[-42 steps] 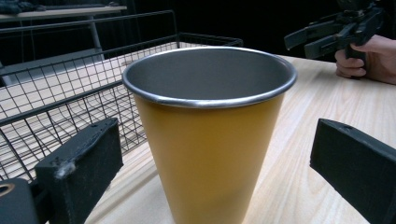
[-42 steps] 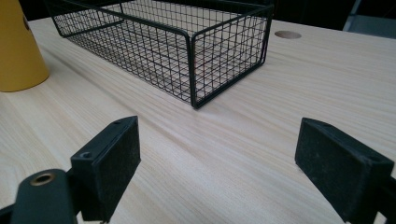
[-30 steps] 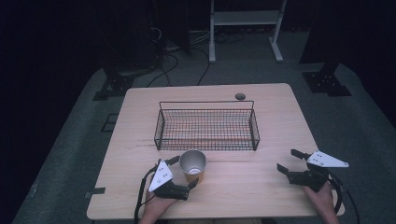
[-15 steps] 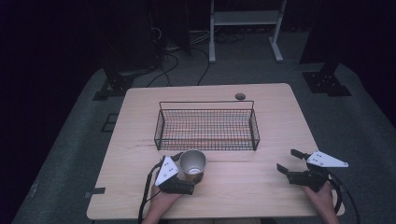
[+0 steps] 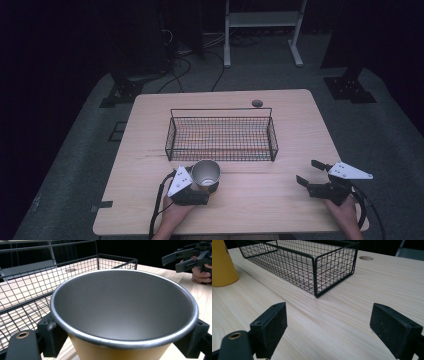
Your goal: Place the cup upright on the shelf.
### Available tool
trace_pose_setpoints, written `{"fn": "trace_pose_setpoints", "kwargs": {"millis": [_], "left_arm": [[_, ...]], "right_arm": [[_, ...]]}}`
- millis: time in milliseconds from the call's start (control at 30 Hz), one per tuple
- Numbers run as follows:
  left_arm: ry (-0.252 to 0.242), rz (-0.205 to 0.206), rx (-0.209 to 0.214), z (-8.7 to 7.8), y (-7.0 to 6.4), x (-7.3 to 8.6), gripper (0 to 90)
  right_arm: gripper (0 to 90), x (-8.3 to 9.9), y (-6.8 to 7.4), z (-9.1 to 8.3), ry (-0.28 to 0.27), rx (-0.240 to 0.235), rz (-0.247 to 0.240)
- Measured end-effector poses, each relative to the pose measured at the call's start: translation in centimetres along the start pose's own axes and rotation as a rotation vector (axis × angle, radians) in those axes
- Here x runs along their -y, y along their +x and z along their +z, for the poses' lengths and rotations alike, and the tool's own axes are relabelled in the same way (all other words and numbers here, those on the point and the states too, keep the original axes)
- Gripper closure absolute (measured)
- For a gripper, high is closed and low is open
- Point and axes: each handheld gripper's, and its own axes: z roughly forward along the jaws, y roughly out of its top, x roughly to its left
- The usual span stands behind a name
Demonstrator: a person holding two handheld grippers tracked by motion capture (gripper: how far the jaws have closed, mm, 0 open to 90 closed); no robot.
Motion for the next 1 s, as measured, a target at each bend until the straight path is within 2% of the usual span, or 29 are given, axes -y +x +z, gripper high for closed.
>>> {"fn": "trace_pose_setpoints", "kwargs": {"millis": [133,233,367,467,733,1000], "left_arm": [[-0.015,0.004,-0.001,-0.3,0.2,-0.6,13.5],[-0.033,-0.015,0.002,-0.5,0.4,-1.0,13.5],[-0.059,-0.012,-0.002,-0.7,1.1,-2.4,13.5],[-0.088,-0.028,-0.009,-0.8,1.6,-3.1,13.5],[-0.105,-0.014,-0.031,-0.8,2.4,-4.5,13.6],[-0.111,-0.006,-0.031,-0.3,3.1,-5.8,13.6]], "right_arm": [[13.2,0.0,0.0,0.0,-0.002,0.000,0.001],[13.2,0.0,0.0,0.0,0.000,0.000,-0.005],[13.2,0.0,0.0,0.0,0.000,0.001,0.001],[13.2,0.0,0.1,0.0,0.002,0.001,-0.007],[13.2,0.0,0.1,0.0,0.003,0.004,-0.008],[13.2,0.0,0.1,0.0,0.002,0.005,-0.005]]}}
